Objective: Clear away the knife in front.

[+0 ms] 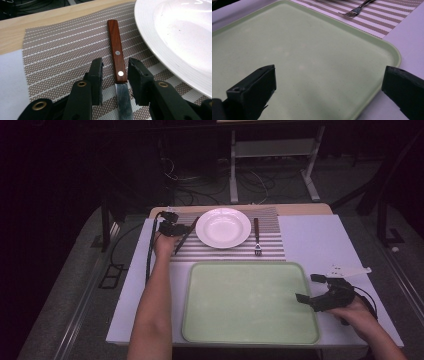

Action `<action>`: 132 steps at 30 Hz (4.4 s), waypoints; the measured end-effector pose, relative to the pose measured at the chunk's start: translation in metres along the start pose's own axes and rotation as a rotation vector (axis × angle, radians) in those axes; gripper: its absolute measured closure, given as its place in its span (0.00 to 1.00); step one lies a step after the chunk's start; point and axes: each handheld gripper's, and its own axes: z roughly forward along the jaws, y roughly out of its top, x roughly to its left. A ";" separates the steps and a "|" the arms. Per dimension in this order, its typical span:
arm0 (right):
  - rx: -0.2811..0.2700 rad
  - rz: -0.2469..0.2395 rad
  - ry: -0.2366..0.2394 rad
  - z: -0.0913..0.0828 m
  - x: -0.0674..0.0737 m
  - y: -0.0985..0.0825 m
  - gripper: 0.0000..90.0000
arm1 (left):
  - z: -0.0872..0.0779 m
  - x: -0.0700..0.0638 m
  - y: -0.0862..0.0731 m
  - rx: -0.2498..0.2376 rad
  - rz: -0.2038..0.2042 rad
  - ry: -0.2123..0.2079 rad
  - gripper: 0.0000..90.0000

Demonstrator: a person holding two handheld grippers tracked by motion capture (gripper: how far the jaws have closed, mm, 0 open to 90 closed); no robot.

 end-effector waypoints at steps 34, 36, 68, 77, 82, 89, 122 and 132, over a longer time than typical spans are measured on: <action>0.000 0.000 0.001 -0.001 0.000 0.000 0.00 | 0.011 -0.012 -0.002 0.044 0.039 0.039 0.85; 0.000 0.001 0.000 -0.001 0.000 0.000 0.00 | 0.011 -0.012 -0.002 0.043 0.038 0.040 0.86; -0.003 0.002 0.004 -0.001 0.001 0.000 0.00 | -0.040 -0.002 0.003 0.089 -0.041 0.012 0.86; -0.007 -0.001 0.006 -0.001 0.002 0.001 0.00 | -0.055 -0.012 -0.007 0.101 -0.043 -0.020 0.86; -0.009 0.001 0.005 -0.002 0.002 0.001 0.00 | -0.066 -0.020 -0.012 0.099 -0.038 -0.033 0.86; -0.009 -0.002 0.007 -0.001 0.003 0.001 0.00 | -0.083 -0.035 -0.019 0.089 -0.034 -0.054 0.86; 0.001 -0.023 0.002 -0.004 0.005 -0.001 0.00 | -0.143 -0.120 -0.077 0.053 0.062 -0.219 0.86; 0.003 -0.022 0.001 -0.004 0.004 -0.001 0.00 | -0.142 -0.150 -0.089 0.052 0.084 -0.264 0.86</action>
